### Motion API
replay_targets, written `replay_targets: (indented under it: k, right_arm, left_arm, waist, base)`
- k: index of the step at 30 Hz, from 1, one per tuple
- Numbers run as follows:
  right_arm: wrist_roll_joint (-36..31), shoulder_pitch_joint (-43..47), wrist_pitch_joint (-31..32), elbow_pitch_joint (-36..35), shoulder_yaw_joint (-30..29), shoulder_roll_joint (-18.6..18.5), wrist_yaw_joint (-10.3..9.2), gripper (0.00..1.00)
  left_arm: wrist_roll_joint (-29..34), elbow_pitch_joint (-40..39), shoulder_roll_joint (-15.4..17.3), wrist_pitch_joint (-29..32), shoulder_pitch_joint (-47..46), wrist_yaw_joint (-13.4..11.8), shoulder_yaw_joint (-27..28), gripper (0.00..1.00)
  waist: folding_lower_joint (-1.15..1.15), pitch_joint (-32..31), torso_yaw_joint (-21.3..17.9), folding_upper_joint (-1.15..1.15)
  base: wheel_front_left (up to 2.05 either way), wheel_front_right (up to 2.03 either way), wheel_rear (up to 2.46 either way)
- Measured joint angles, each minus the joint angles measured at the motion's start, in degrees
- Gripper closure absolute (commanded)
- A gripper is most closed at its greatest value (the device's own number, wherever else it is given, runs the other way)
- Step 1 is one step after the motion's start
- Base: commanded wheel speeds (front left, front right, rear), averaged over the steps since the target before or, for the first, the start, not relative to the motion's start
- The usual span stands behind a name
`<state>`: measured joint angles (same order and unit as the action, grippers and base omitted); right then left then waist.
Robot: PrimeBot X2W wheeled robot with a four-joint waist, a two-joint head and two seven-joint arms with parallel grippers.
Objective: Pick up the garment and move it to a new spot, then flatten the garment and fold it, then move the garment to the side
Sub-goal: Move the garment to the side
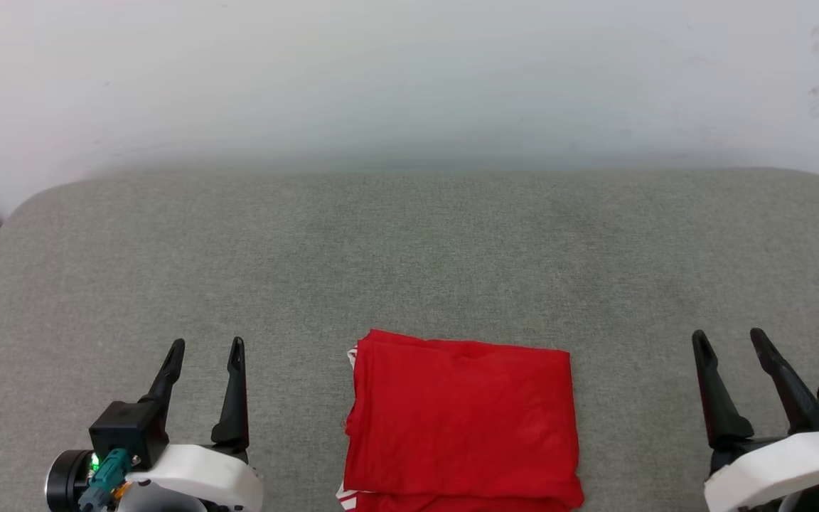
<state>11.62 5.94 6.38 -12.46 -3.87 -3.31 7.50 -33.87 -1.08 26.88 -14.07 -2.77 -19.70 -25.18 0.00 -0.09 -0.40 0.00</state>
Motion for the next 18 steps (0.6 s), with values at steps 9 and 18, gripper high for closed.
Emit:
replay_targets:
  k: [9, 18]
  right_arm:
    - [11.5, -3.5, 15.0, 11.8, -10.2, -3.7, -0.01, 0.00]
    - [26.8, -9.6, 34.8, 26.9, -11.3, -4.2, -0.01, 0.00]
  left_arm:
    - [0.0, -0.4, -0.3, -0.3, -0.6, -0.4, 1.1, 0.00]
    - [0.7, -0.3, -1.8, -0.7, -2.0, 0.4, 1.7, 0.00]
  waist:
    - [0.00, 1.3, 0.6, 0.00]
    - [0.00, 3.1, 3.8, 0.00]
  base:
    - [0.00, 0.00, 0.00]
    - [0.00, 0.00, 0.00]
